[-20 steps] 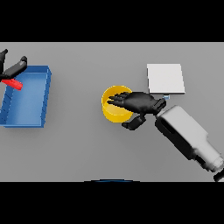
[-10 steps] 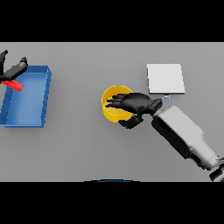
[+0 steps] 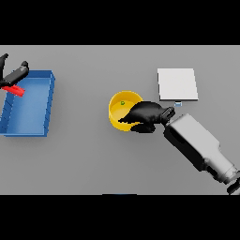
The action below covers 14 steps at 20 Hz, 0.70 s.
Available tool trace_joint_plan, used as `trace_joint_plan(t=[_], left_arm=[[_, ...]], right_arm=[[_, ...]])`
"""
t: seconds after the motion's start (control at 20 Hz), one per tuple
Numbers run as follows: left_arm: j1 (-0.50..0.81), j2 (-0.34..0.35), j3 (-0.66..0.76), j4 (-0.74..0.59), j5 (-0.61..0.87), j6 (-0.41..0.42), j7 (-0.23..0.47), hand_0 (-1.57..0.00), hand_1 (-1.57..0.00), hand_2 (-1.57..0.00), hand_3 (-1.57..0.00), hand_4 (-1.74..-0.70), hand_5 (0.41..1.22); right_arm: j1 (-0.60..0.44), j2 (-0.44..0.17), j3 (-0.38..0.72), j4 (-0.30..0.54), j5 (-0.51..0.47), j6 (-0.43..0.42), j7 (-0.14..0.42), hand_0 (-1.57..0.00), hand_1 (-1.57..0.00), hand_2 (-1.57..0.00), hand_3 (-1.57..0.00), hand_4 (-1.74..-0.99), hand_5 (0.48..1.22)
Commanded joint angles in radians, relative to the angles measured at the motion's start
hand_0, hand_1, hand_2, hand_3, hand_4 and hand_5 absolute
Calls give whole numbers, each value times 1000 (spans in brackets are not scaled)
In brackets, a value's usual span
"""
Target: Pick up the red beaker and tilt it to pour out 1 green nut into yellow bowl. Pick up the yellow bowl and place it on the metallic measuring scale.
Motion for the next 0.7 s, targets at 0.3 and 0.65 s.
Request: trace_joint_plan(t=[0.3, 0.65], left_arm=[[6, 18, -1, -28, 7, -5, 8, 1, 1, 1, 1, -785, 726], [-6, 10, 5, 0, 3, -6, -20, 1, 1, 1, 1, -797, 737]], right_arm=[[-11, -32, -16, -61, -18, 41, 46, -1503, -1489, -1487, -1307, -1705, 1209], [-49, -92, -68, -154, -85, 122, 123, -1557, -1554, -1553, -1309, -1722, 1218]])
